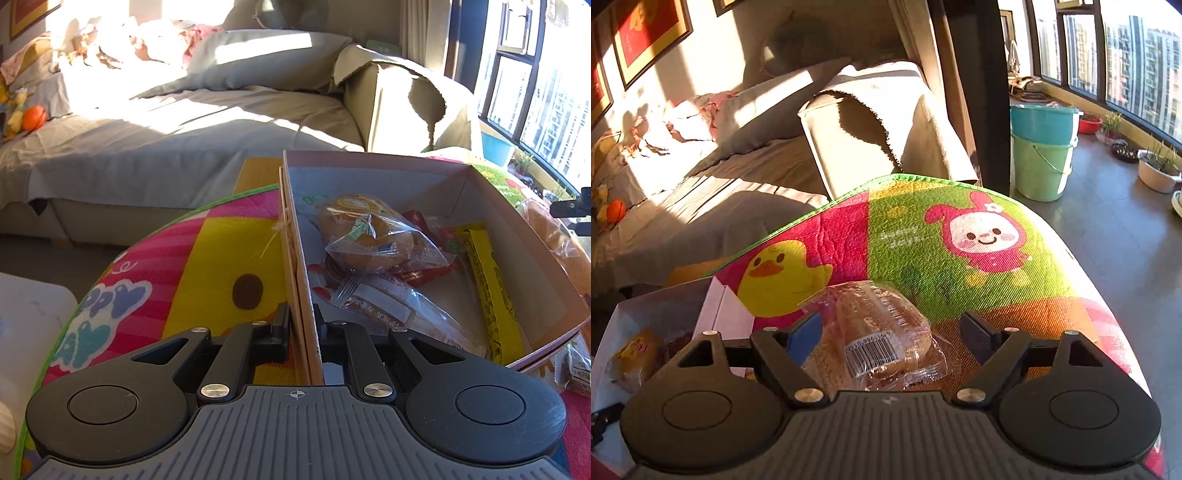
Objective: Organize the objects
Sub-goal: 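Move the right tool over the dark biscuit packet on the mat, then grasp the dark biscuit packet with the right tool, then carry the biscuit packet into the pink box and open the right tool, then grasp the long clear rice-stick packet with the right tool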
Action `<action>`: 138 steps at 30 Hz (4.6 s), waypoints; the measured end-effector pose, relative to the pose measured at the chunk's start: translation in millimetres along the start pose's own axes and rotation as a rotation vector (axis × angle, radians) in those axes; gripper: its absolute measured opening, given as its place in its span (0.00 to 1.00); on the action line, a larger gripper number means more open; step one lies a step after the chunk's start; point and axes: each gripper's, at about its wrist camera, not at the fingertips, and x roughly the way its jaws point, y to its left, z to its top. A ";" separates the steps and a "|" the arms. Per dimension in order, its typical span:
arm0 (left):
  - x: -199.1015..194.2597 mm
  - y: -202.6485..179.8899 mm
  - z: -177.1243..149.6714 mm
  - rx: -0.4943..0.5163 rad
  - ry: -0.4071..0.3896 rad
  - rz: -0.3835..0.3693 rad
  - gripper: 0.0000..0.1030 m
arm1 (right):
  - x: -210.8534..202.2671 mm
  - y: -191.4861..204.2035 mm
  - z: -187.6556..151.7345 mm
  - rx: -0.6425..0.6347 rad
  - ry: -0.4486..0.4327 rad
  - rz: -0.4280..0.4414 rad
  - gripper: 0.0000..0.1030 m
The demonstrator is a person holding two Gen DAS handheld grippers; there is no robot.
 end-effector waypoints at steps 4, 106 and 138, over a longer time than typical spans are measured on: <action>0.3 -0.8 0.3 0.005 0.004 0.000 0.12 | 22.2 -12.0 -1.0 0.079 0.058 0.040 0.68; -11.4 2.6 0.4 -0.010 -0.042 -0.022 0.14 | -137.6 183.1 -42.2 -0.261 -0.133 0.346 0.42; -9.2 -3.0 2.1 -0.011 -0.043 -0.004 0.13 | -118.2 46.5 -98.7 -0.399 -0.064 -0.054 0.78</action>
